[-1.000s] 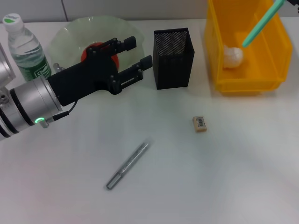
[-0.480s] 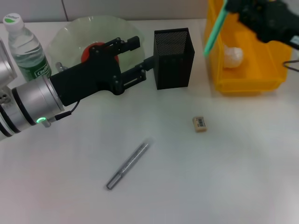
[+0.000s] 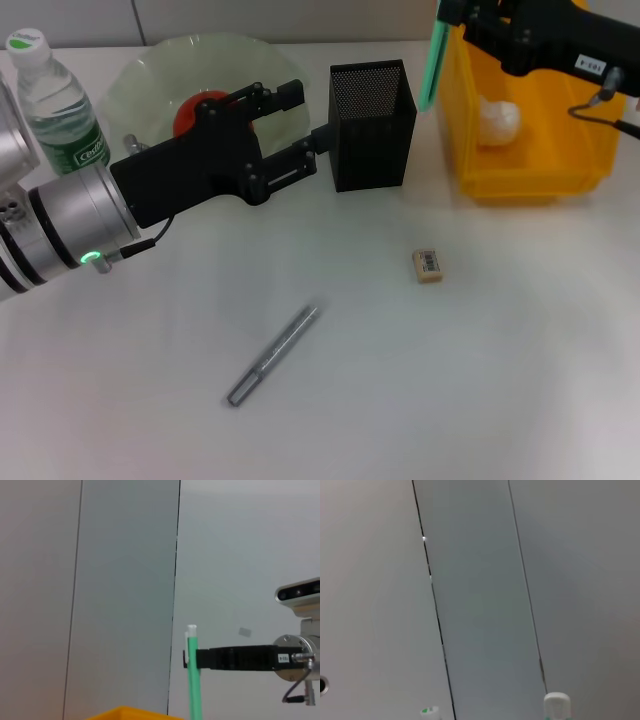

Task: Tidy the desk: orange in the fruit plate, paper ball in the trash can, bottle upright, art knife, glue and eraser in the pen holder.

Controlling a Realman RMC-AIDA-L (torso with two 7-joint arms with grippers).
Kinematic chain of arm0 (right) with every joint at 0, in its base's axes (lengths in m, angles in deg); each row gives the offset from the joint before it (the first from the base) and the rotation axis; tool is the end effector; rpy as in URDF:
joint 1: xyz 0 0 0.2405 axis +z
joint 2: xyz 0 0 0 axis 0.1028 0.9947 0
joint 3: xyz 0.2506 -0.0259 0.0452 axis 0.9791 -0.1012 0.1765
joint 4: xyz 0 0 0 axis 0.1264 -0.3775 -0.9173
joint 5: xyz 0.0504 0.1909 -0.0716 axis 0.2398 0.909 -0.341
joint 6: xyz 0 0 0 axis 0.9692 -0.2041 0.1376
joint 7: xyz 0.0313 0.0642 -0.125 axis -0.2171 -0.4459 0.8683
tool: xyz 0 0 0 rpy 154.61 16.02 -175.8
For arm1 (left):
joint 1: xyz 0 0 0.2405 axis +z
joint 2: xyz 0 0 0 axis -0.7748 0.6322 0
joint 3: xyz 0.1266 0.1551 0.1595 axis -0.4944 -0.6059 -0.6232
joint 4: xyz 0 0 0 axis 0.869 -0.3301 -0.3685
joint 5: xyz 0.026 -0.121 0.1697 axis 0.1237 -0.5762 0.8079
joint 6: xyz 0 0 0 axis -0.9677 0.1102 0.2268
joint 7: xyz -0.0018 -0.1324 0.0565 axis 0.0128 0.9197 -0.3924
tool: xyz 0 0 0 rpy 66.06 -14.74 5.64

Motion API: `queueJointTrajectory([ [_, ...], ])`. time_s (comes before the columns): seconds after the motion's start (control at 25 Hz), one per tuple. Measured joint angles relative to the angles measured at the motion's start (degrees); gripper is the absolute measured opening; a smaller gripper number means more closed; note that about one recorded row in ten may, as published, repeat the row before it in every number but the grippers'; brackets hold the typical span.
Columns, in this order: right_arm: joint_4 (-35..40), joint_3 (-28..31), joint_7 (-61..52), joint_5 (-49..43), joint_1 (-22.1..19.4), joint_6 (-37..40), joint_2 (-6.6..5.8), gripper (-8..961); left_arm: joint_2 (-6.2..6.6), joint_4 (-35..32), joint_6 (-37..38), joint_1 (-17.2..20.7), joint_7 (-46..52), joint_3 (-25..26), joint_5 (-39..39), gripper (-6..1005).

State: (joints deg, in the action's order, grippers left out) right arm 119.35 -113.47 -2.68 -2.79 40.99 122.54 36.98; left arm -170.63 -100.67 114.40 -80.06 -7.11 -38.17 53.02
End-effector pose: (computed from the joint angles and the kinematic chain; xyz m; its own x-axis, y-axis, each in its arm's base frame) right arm 0.2114 0.3863 0.0342 0.6537 -0.1183 -0.7474 -0.4672 -0.8401 -0.2757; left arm -0.2247 0.3312 -0.0359 0.6631 0.0303 0.7480 0.3595 -0.8893 -0.2826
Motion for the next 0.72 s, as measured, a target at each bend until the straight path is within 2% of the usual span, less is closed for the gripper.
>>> queueJointTrajectory([
  [0.12,0.1,0.0,1.8,0.2,0.9,-1.7,0.42,191,0.00,0.0,0.0,-0.1,0.0,0.0,0.0,622],
  [0.32,-1.3,0.2,9.5,0.7,1.8,-5.0,2.25,191,0.00,0.0,0.0,-0.4,0.1,0.0,0.0,622],
  [0.52,-6.1,0.4,18.3,2.2,3.3,-6.2,2.39,192,0.00,0.0,0.0,-0.7,0.1,0.0,0.0,622],
  [0.72,-7.4,0.1,19.4,3.3,4.1,-7.7,2.28,192,0.00,0.0,0.1,-0.8,0.1,-0.1,0.0,622],
])
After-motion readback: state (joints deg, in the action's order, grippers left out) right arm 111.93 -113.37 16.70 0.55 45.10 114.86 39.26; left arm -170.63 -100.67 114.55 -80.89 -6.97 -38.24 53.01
